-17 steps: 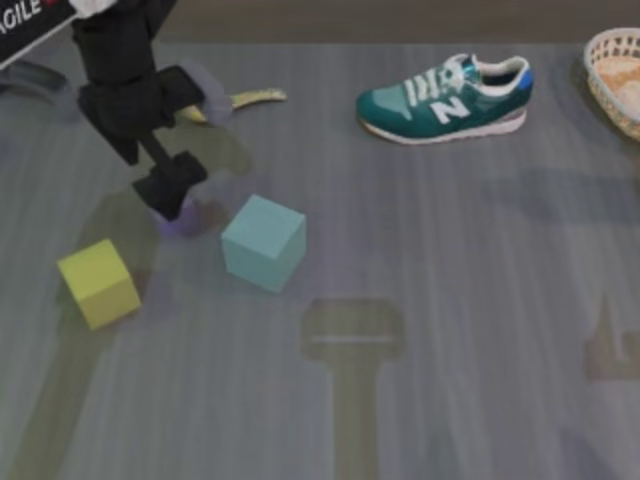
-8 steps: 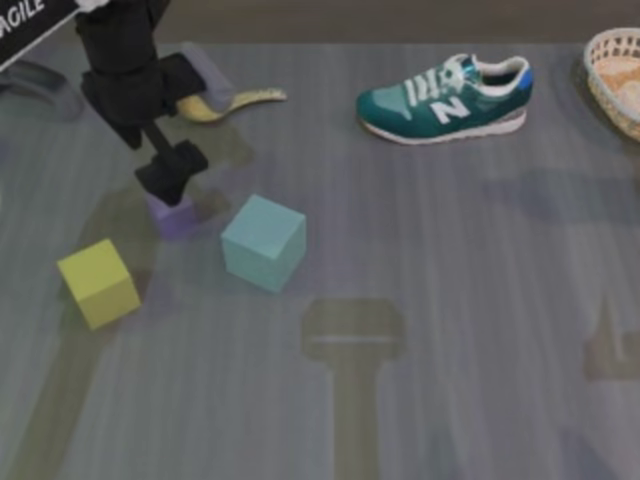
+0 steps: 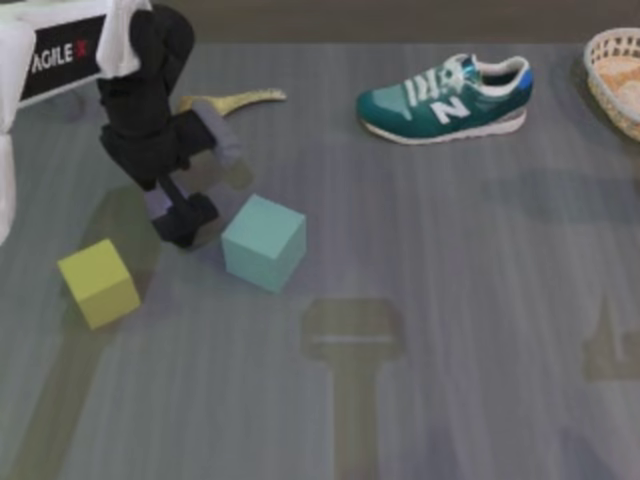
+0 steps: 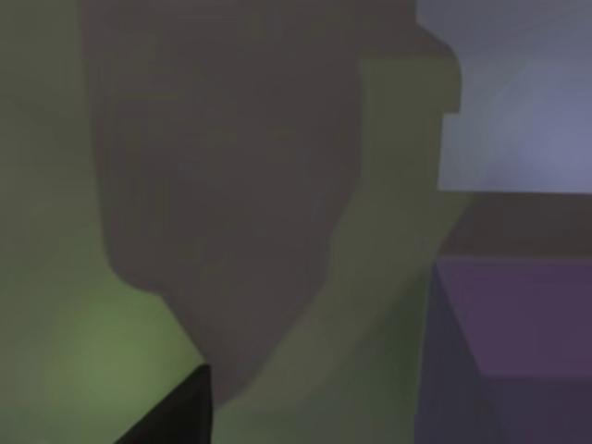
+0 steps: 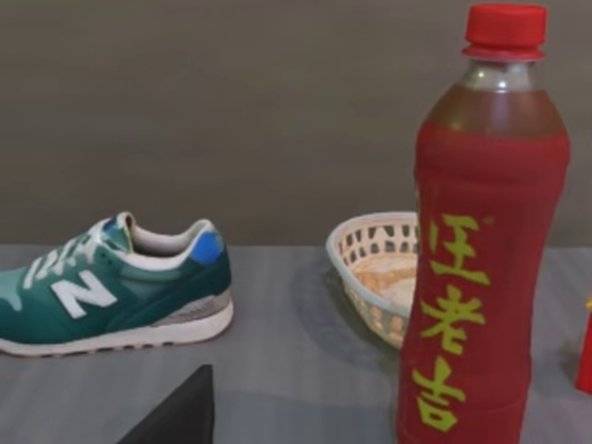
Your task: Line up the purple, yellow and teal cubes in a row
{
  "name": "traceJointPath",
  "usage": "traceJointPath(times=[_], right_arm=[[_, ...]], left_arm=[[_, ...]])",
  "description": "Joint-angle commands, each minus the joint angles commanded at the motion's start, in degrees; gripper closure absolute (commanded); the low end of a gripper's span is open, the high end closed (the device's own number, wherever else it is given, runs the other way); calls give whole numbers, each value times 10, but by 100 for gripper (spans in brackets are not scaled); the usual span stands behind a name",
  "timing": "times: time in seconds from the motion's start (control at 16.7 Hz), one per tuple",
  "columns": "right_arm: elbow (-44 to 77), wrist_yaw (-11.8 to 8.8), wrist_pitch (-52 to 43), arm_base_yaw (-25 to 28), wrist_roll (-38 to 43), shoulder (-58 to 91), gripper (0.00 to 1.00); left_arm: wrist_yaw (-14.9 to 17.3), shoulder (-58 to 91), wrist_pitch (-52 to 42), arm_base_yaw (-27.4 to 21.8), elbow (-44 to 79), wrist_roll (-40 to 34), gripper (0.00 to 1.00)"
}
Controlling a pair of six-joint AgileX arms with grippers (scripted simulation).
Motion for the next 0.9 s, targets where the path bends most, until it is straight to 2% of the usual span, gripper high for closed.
traceJointPath(times=[0.3,0.9], right_arm=[[0,0,0,0,0,0,0],[0,0,0,0,0,0,0]], left_arm=[[0,6,18,0,-15,1,0],[0,6,18,0,-15,1,75]])
